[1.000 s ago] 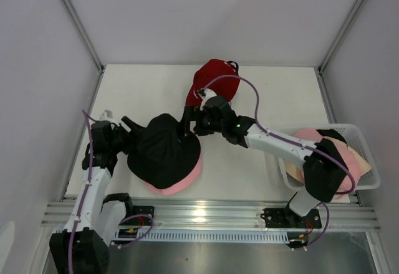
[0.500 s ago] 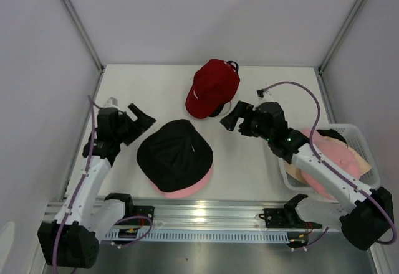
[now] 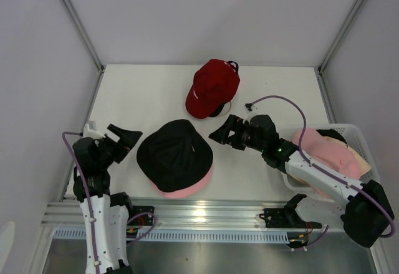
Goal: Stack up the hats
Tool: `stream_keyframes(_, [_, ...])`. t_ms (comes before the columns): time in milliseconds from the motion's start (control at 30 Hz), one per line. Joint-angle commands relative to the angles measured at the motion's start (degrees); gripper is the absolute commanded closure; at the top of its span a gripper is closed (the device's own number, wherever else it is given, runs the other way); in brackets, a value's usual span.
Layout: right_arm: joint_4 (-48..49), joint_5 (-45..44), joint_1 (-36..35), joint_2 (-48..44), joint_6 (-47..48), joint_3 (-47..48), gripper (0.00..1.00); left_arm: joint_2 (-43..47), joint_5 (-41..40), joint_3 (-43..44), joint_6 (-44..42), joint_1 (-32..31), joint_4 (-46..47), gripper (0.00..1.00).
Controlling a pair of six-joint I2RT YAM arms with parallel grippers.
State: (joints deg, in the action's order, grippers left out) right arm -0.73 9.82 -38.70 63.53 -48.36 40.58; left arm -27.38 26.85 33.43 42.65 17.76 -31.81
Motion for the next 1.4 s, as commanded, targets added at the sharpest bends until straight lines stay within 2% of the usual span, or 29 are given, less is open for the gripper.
stream_keyframes(0, [6.79,1.34,-1.29,1.60,-2.44,0.56,0.10,3.55,5.49,-3.72,3.75,0.52,-1.93,0.05])
stream_keyframes(200, [7.50,-1.91,-2.70,2.21,-2.27,-0.32,0.13,7.95,6.72,-6.62,5.51,0.43,-2.47,0.06])
stream_keyframes(267, [7.94,-1.91,-2.79,2.74,-2.35,-0.50,0.18,8.30,7.94,-7.59,6.21,0.43,-1.94,0.07])
stream_keyframes(467, [8.11,-3.23,-4.45,5.11,-2.79,-0.32,0.22,10.41,9.71,-8.38,8.32,0.43,-2.55,0.18])
stream_keyframes(567, [8.47,-3.67,-5.25,5.64,-3.41,-0.94,0.22,10.68,9.71,-8.20,8.76,0.52,-3.52,0.29])
stream_keyframes(600, [8.38,-4.37,-5.33,5.73,-3.50,-1.11,0.23,10.68,9.62,-8.38,8.85,0.44,-3.52,0.39])
stream_keyframes(667, [7.77,-5.16,-5.95,5.56,-3.93,-1.55,0.22,10.59,9.62,-8.65,9.29,0.52,-3.34,0.51])
stream_keyframes(700, [7.68,-5.86,-6.04,5.29,-4.37,-2.51,0.22,10.59,9.45,-8.82,9.29,0.44,-3.17,0.60])
stream_keyframes(767, [9.34,-6.04,-6.30,4.07,-6.21,-4.09,0.23,10.59,9.45,-9.43,9.55,0.52,-3.08,0.69])
stream_keyframes(800, [10.04,-6.05,-6.39,3.71,-6.83,-4.89,0.23,10.33,9.36,-9.44,9.64,0.52,-2.99,0.77])
stream_keyframes(900, [12.24,-6.31,-7.09,3.01,-7.80,-6.39,0.25,10.32,9.62,-10.40,10.08,0.43,-1.85,0.90])
stream_keyframes(1000, [12.68,-5.96,-8.06,4.06,-8.59,-6.04,0.25,10.33,9.45,-11.80,10.26,0.43,-1.06,0.99])
stream_keyframes(1267, [18.40,-5.61,-9.20,4.24,-14.48,-9.28,0.29,13.40,8.75,-13.13,10.26,0.44,-1.67,0.99])
stream_keyframes(1367, [18.75,-6.30,-9.47,3.18,-15.54,-9.73,0.35,14.45,7.69,-13.04,9.82,0.44,-2.29,0.99])
